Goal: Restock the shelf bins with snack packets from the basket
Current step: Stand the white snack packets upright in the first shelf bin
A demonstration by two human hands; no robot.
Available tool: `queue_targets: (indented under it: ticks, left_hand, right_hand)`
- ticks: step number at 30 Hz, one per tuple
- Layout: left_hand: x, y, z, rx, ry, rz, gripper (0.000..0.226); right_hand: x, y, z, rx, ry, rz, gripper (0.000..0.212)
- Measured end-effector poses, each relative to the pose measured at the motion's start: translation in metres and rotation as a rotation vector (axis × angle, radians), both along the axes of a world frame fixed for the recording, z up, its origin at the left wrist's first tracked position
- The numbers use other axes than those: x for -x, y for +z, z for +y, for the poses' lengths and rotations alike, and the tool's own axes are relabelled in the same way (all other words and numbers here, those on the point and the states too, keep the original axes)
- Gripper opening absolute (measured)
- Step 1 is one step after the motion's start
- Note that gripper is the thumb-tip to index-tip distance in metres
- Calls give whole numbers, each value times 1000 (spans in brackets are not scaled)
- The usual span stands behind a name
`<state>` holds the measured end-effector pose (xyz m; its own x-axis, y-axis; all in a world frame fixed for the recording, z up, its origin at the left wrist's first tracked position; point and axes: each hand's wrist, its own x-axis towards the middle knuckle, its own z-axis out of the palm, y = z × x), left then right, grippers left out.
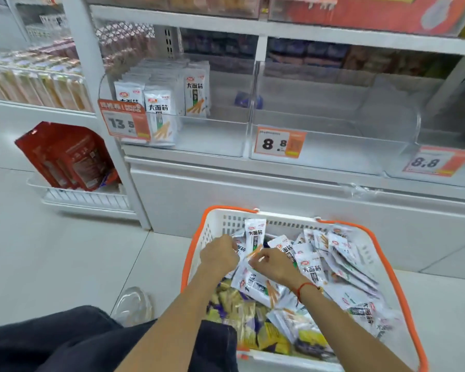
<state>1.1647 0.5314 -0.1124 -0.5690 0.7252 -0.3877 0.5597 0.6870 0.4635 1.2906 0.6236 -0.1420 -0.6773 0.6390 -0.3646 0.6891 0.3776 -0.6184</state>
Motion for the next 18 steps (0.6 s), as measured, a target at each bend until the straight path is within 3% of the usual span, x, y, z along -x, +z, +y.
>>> queue_targets:
  ticks: [5,8,11,12,14,18]
  left_hand:
    - [-31,-59,-3,-28,124,-410,39]
    - [-43,-82,-11,-57,217,-471,33]
    - [-49,-98,-27,-55,280,-418,9]
    - [-49,-101,-31,-53,283,-400,3]
    - [-47,-103,-34,-61,287,-390,14]
    - [-48,-94,-32,-129,449,-536,8]
  right_hand:
    - [-43,-62,-9,-256,62,-128,40]
    - [-62,-81,-18,-427,93,12,33]
    - [-64,-87,-28,-469,7,87,31]
    - [-62,-89,-29,-436,-24,94,30]
    - [-60,-87,-27,-278,-128,138,27]
    - [-56,-64,-9,318,-486,401,24]
